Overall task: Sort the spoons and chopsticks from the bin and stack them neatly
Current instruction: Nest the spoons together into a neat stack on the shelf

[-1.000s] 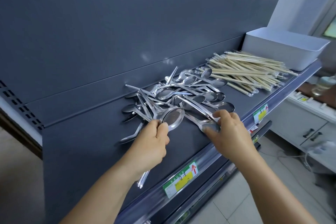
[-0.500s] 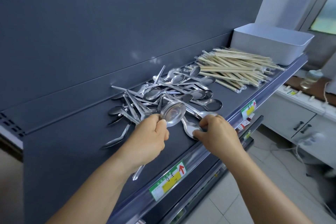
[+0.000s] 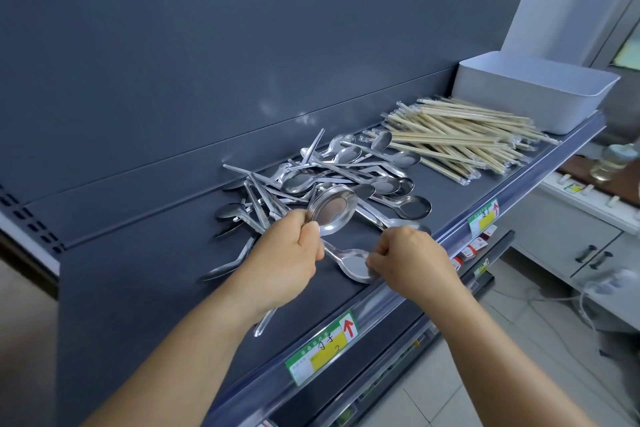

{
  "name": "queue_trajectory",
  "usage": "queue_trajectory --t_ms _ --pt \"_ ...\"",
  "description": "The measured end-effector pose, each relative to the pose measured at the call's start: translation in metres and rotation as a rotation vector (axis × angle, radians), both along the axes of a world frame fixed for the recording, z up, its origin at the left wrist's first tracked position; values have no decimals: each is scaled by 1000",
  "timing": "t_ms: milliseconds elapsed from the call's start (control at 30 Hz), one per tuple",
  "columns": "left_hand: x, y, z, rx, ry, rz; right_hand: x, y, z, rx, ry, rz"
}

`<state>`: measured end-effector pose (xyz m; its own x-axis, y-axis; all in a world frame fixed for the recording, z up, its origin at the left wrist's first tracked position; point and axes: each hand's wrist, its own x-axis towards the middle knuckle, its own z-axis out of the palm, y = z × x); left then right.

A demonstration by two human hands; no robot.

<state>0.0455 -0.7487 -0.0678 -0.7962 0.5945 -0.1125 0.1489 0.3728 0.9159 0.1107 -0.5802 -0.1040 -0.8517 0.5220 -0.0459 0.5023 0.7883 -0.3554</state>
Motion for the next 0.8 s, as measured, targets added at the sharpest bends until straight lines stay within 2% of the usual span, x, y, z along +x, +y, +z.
queue_trajectory --t_ms 300,400,467,600,700,800 --pt "-11 1 24 33 145 38 1 22 14 51 396 113" --pt "-20 7 32 -23 193 34 6 28 21 66 475 240" --pt "-26 13 34 -129 215 14 9 31 24 54 515 289" --pt "-20 27 24 -206 43 -49 11 33 23 -4 599 263" --pt "-8 38 14 -156 -122 -133 10 33 18 -20 609 233" --pt "-1 48 10 -117 -168 -182 9 35 14 -15 616 190"
